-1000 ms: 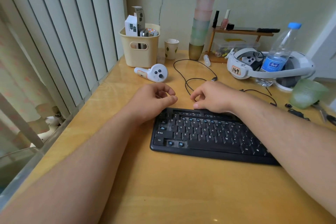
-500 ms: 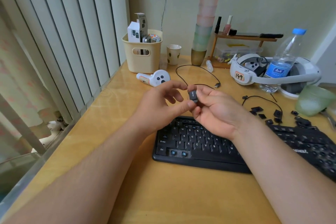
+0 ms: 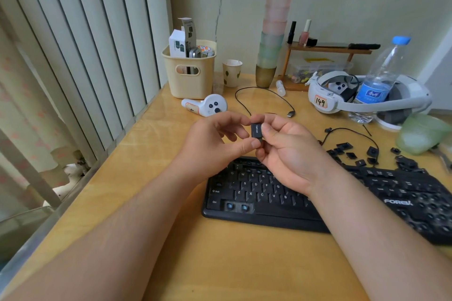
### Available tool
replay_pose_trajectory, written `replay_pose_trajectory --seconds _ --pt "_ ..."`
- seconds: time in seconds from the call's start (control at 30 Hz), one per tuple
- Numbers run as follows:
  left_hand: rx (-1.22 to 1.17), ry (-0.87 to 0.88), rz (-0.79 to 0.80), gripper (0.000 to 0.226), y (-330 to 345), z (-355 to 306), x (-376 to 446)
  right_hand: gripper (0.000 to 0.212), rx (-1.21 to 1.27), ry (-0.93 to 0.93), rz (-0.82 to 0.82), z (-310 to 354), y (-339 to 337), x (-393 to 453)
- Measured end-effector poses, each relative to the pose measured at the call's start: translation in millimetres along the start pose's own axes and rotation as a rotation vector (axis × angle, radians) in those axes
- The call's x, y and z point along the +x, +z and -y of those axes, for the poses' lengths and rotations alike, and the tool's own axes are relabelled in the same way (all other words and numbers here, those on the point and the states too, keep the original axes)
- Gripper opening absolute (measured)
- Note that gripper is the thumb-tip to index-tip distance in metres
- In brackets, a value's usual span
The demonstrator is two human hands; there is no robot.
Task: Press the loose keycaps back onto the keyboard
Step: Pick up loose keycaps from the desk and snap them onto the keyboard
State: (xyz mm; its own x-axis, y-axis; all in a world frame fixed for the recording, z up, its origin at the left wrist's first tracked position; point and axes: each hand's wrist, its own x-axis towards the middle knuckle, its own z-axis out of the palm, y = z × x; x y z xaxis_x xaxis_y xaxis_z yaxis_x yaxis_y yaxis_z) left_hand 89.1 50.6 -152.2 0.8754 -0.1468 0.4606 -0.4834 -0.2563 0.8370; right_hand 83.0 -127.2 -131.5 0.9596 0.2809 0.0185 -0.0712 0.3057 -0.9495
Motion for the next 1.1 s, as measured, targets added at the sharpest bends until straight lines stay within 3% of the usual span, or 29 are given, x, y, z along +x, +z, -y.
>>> replay_pose_trajectory --seconds 0.17,0.27,0.4,0.63,0.83,1.1 --pt "-0.014 -0.028 0.062 0.052 -3 -1 0 0.033 -0.380 -0.148 0.008 0 -6 -2" --pt "0.013 0.000 0.096 0.049 -4 -1 -1 0.039 -0.592 -0.177 0.006 0 -11 -1" --pt "0.030 0.026 0.125 0.034 -3 0 -2 0.040 -0.571 -0.206 -0.088 2 -13 -2" --pt "0.069 0.038 0.122 0.029 -4 -2 -2 0.016 -0.593 -0.265 -0.122 1 -11 -3" --pt "0.073 0.003 0.085 0.025 -10 1 -2 0.023 -0.647 -0.261 -0.083 2 -13 -7" --pt "0.017 -0.179 0.135 0.017 -21 -7 -3 0.022 -1.004 -0.317 -0.165 4 -10 -16"
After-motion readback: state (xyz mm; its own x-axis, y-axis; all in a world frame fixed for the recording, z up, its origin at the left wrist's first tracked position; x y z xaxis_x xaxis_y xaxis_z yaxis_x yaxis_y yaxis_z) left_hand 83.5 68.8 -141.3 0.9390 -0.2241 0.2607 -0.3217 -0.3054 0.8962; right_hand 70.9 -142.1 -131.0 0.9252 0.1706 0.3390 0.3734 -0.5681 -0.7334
